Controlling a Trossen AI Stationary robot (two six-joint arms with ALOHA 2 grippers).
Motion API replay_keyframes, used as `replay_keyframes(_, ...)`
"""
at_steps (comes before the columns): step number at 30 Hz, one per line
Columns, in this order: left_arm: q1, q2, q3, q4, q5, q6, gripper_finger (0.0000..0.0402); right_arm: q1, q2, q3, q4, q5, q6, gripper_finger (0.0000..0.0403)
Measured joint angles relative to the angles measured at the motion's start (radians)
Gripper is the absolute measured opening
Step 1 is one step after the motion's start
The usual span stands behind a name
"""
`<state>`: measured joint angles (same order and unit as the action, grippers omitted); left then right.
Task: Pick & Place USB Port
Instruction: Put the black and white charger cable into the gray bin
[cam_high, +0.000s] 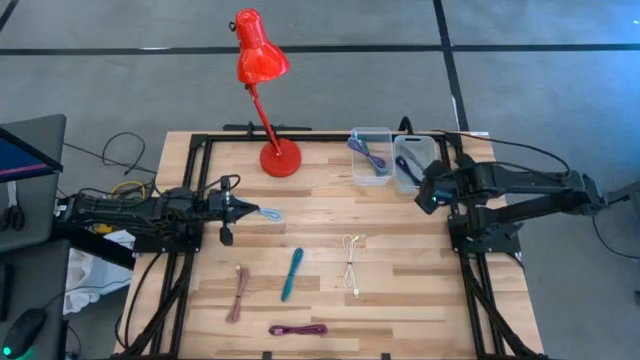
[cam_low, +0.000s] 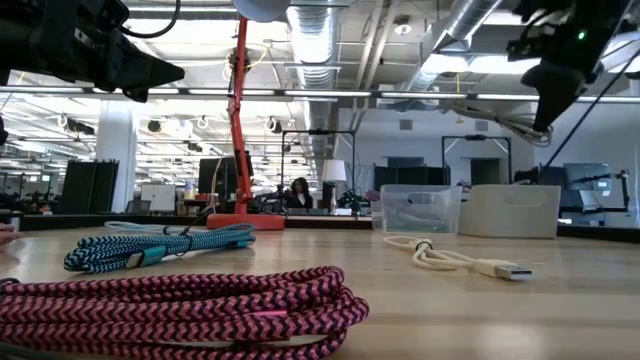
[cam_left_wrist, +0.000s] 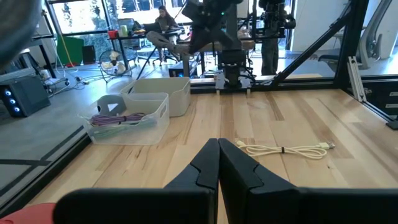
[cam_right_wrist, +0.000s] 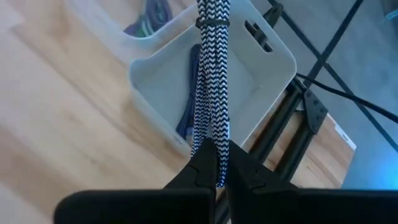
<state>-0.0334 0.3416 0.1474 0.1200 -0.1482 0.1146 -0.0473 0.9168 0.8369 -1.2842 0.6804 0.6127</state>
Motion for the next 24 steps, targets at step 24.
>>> replay_keyframes(24, 0.000, 0.000, 0.000, 0.000, 0.000, 0.000, 0.0006, -0.542, 0.074, -0.051, 0.340, -0.297, -0.403, 0.0000)
